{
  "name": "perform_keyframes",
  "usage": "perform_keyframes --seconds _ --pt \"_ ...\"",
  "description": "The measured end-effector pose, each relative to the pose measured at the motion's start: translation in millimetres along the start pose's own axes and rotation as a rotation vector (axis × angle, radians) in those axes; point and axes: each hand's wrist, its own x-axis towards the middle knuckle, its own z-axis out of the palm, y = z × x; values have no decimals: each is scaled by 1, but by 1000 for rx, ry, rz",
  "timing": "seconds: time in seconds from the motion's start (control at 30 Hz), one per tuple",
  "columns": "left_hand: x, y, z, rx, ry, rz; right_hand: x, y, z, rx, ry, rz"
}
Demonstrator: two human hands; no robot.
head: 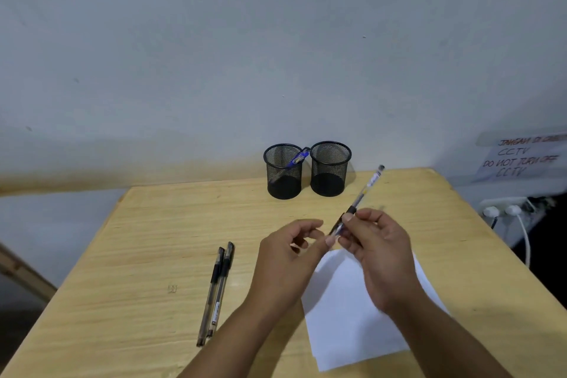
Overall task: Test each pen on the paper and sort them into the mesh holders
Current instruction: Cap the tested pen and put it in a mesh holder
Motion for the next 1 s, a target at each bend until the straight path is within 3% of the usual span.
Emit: perform_keyframes --seconds 0.27,0.53,0.73,1.0 --pt "90 -5 23 63 67 -122 72 -72 -26 -530 0 -146" --pt "137 -11 63 211 188 -248 141 -117 2 -1054 -98 -378" --pt "149 -17 84 274 294 -276 177 -97 23 -1265 -182 -414" --pt "156 -20 92 287 314 -266 193 -70 29 -1342 -230 -404"
